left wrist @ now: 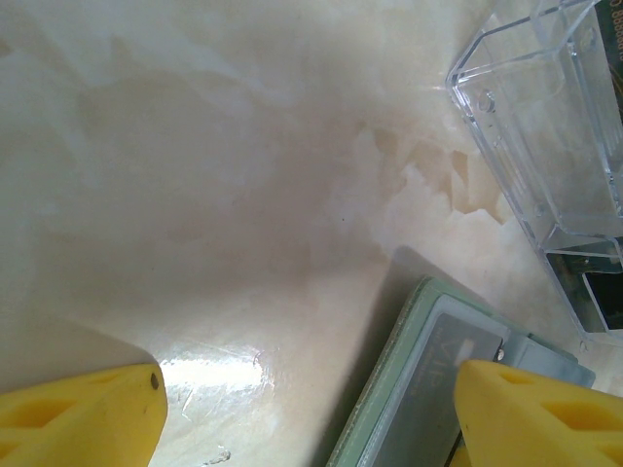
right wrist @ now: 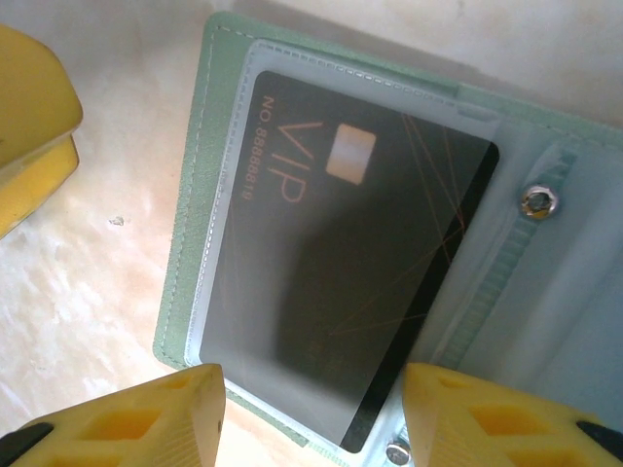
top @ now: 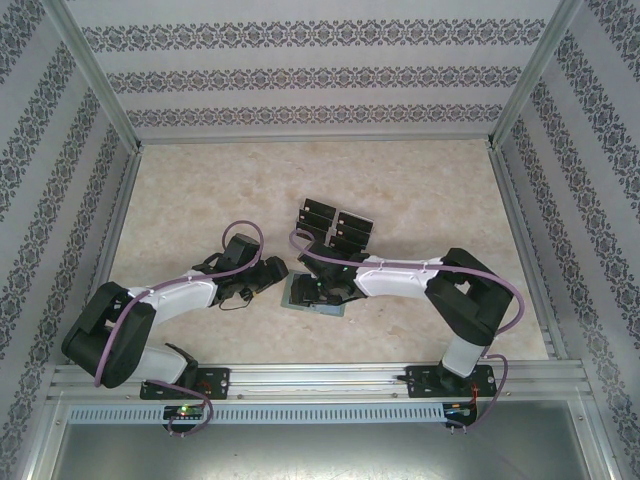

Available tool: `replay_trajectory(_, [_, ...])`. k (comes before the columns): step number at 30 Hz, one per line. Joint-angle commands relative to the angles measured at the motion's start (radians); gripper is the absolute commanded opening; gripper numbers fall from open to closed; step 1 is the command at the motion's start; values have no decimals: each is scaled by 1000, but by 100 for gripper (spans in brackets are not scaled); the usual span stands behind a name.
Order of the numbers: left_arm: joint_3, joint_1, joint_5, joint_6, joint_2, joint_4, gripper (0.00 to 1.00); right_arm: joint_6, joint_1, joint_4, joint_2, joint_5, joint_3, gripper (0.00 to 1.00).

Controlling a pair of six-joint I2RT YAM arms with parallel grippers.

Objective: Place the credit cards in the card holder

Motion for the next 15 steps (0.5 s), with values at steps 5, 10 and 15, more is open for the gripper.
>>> replay_trajectory(5, [-11,-21,69,-14,87,230,80,-25,14,-41,47,-5,70,52])
replay_trajectory(10, [-14,-21,69,-15,91,237,80,-34,23,-50,75,-19,100,52])
replay_trajectory(15, [-16,-20,73,-19,95,245,80,-37,37,-47,100,-35,127,52])
